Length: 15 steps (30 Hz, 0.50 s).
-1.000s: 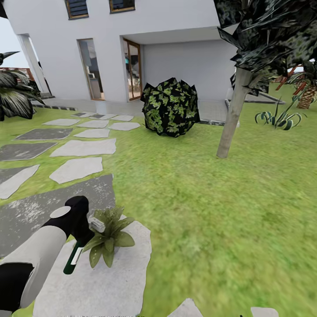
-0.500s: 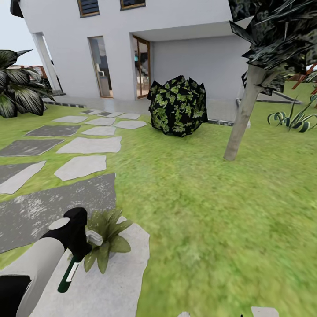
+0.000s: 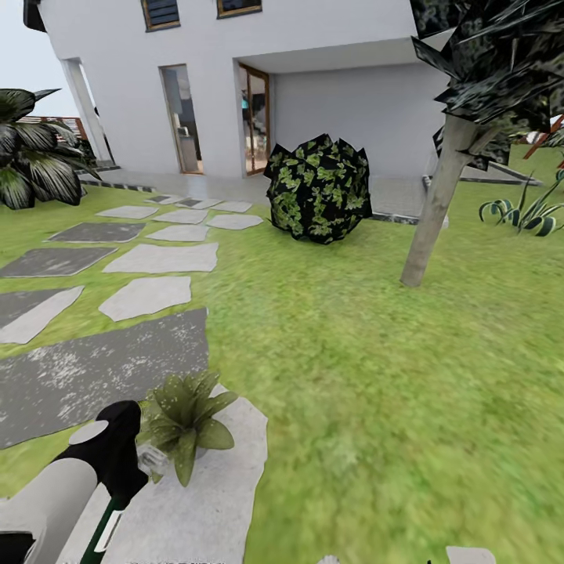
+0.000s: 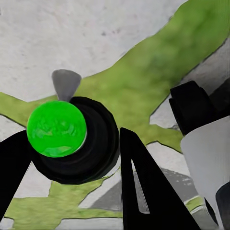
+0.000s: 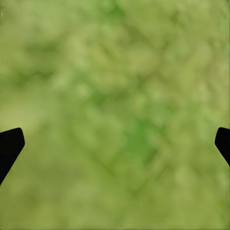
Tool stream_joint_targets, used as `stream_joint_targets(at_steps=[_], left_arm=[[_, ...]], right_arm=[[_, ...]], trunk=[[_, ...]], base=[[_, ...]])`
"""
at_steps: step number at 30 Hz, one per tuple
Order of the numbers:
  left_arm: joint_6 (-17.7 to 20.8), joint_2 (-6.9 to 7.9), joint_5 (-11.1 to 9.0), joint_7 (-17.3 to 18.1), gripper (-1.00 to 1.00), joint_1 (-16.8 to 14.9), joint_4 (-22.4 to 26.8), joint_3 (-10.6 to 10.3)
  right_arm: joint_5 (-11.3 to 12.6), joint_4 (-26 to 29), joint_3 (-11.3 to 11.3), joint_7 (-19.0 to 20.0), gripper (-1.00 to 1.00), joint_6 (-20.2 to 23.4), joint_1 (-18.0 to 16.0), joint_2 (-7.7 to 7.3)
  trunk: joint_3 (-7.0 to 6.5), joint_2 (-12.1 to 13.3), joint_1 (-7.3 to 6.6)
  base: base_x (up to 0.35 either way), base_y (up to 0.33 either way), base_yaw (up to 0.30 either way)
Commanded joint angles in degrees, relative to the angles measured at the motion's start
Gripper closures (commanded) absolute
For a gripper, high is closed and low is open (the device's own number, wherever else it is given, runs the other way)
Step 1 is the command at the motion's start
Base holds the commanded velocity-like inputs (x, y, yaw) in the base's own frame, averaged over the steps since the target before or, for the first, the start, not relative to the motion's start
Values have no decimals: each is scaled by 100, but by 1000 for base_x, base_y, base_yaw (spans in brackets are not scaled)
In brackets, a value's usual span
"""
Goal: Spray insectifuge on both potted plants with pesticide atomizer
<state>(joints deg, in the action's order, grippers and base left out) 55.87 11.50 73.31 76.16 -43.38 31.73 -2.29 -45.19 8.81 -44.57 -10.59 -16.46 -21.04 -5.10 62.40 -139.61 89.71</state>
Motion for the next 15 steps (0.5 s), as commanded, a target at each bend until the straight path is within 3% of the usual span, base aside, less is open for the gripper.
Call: stream_joint_targets(at_steps=[1, 3, 8, 11, 15], left_arm=[[47, 2, 30, -48, 100, 6, 8, 41], [28, -49, -50, -459, 100, 12, -21, 184], [-34, -262, -891, -1298, 100, 177, -156, 306], [-218, -280, -1092, -1765, 100, 291, -172, 319], [-307, -265, -1267, -1923, 100, 328, -181, 333]], right_arm=[[-60, -11, -43, -22, -100, -24, -6, 4], [-60, -11, -43, -21, -100, -24, -6, 7], [-60, -15, -43, -16, -100, -24, -5, 9], [-60, -19, -43, -15, -100, -24, -5, 9], [-60, -20, -43, -15, -100, -24, -6, 9]], trunk=[[5, -2, -1], [5, -2, -1], [5, -2, -1], [5, -2, -1], [5, -2, -1]], base=[[0, 0, 218], [0, 0, 249], [0, 0, 182], [0, 0, 27], [0, 0, 4]])
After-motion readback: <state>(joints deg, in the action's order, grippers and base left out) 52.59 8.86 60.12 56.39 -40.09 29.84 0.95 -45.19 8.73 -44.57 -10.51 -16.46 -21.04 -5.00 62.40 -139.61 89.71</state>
